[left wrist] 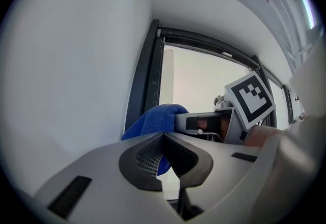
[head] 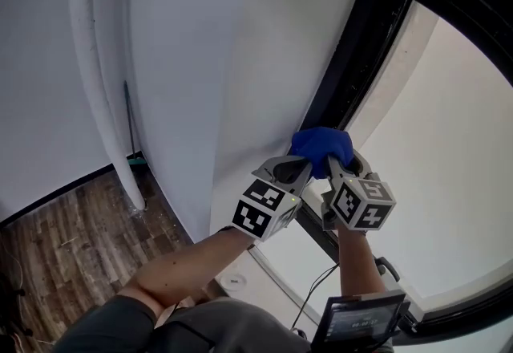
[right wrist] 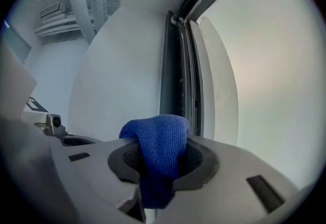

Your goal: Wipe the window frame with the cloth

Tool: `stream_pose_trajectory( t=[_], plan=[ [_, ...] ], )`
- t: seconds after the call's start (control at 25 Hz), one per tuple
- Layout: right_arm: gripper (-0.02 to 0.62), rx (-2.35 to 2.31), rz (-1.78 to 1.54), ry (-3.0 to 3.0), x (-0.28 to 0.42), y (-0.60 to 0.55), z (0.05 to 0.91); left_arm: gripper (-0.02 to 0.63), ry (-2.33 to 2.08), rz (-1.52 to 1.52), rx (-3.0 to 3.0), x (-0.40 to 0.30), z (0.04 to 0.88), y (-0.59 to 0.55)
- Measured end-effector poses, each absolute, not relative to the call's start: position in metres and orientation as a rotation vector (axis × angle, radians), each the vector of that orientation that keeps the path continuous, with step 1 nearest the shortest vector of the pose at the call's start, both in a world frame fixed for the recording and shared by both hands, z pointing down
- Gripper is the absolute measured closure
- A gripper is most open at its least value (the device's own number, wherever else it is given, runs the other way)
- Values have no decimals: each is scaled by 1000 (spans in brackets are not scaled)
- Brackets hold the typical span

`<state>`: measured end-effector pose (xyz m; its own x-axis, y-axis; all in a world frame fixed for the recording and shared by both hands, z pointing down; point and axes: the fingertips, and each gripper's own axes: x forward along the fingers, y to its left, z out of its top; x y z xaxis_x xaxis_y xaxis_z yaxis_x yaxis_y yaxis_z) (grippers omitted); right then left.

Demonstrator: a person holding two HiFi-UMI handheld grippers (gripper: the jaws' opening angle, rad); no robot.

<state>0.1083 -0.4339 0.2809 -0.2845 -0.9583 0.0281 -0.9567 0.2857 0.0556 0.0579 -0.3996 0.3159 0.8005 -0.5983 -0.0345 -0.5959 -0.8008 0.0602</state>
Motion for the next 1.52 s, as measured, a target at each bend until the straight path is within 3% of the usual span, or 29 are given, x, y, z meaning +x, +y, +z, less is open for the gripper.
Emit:
stream_pose_trajectory(
  t=[0.92, 1.2, 1.52],
  plan=[
    [477, 1994, -628, -2550, 115, -425, -25, 597, -1038, -426, 3114, 68, 51, -400],
    [477, 2037, -705, -2595, 123, -421, -83, 597, -1101, -552, 3144, 56, -1, -396],
    [477, 2151, -692, -2637, 125, -398, -91, 597, -1018, -558, 3184, 38, 5, -375]
  ],
)
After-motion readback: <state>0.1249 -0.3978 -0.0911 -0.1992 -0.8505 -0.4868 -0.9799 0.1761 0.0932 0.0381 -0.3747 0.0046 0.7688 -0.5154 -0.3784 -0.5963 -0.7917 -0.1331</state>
